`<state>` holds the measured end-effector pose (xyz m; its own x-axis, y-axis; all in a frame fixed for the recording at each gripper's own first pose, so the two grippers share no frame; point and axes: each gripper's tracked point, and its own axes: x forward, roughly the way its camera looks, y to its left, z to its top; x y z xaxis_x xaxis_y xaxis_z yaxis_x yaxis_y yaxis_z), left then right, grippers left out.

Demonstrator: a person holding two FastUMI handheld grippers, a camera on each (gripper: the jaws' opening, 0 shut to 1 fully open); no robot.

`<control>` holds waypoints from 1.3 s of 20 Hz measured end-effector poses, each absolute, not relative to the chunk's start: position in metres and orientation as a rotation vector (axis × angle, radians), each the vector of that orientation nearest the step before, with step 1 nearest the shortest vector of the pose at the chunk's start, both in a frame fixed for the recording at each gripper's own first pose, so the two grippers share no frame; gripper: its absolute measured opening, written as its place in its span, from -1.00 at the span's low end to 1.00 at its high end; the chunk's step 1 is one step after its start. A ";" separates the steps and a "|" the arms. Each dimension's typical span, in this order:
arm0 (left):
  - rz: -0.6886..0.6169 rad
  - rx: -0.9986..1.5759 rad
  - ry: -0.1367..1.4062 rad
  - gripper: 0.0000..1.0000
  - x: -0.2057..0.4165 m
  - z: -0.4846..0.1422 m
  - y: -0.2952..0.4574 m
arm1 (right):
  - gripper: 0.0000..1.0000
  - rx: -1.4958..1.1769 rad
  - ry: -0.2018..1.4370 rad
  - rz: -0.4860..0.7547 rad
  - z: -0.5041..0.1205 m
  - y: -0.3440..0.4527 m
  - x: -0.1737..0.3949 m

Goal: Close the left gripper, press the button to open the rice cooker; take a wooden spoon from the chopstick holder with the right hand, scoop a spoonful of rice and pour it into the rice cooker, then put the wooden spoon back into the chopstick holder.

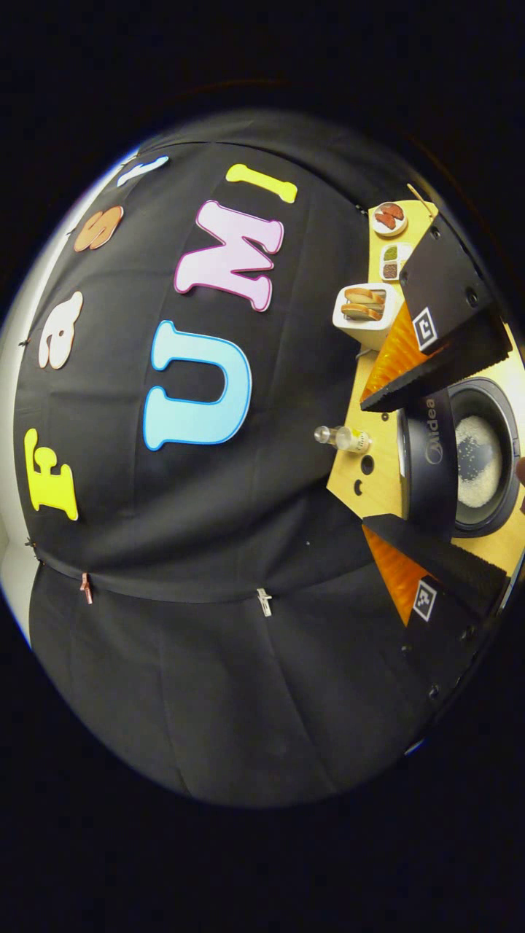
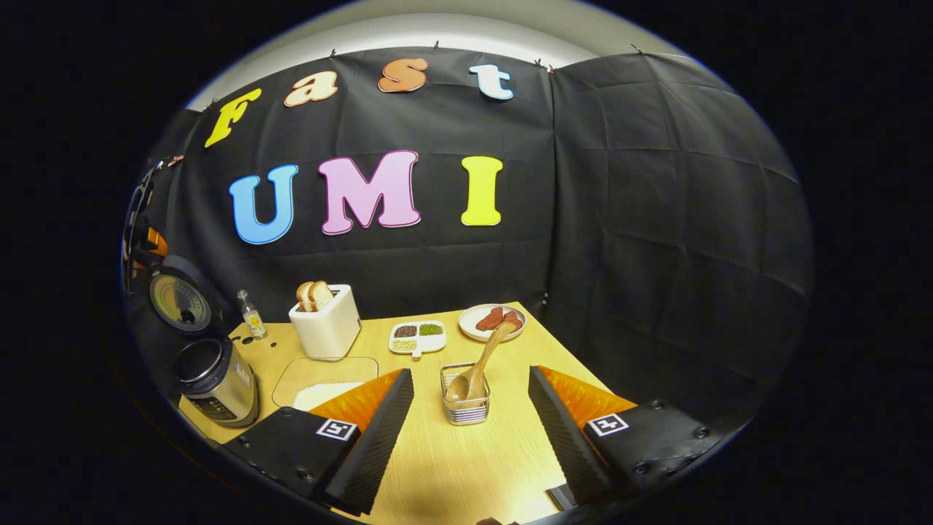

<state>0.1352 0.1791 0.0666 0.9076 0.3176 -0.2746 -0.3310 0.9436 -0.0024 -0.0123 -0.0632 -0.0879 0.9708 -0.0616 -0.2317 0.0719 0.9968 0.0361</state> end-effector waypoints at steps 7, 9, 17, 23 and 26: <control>0.362 -0.070 0.393 0.96 0.082 -0.007 0.153 | 0.97 0.021 0.290 0.012 -0.110 -0.051 -0.001; 0.367 -0.068 0.427 0.96 0.070 -0.031 0.147 | 0.97 0.015 0.301 0.038 -0.114 -0.044 0.002; 0.362 -0.039 0.504 0.96 0.062 -0.099 0.132 | 0.98 0.039 0.343 0.129 -0.129 -0.022 0.009; 0.392 -0.043 0.520 0.96 0.060 -0.133 0.131 | 0.97 0.048 0.386 0.162 -0.147 -0.040 0.010; 0.417 -0.030 0.495 0.96 0.059 -0.138 0.132 | 0.97 0.053 0.396 0.177 -0.151 -0.054 0.017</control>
<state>0.0590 0.1324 -0.1381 0.7980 0.3809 -0.4670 -0.3954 0.9157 0.0712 0.0170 -0.0541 -0.1514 0.9075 0.1815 -0.3788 -0.1609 0.9832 0.0857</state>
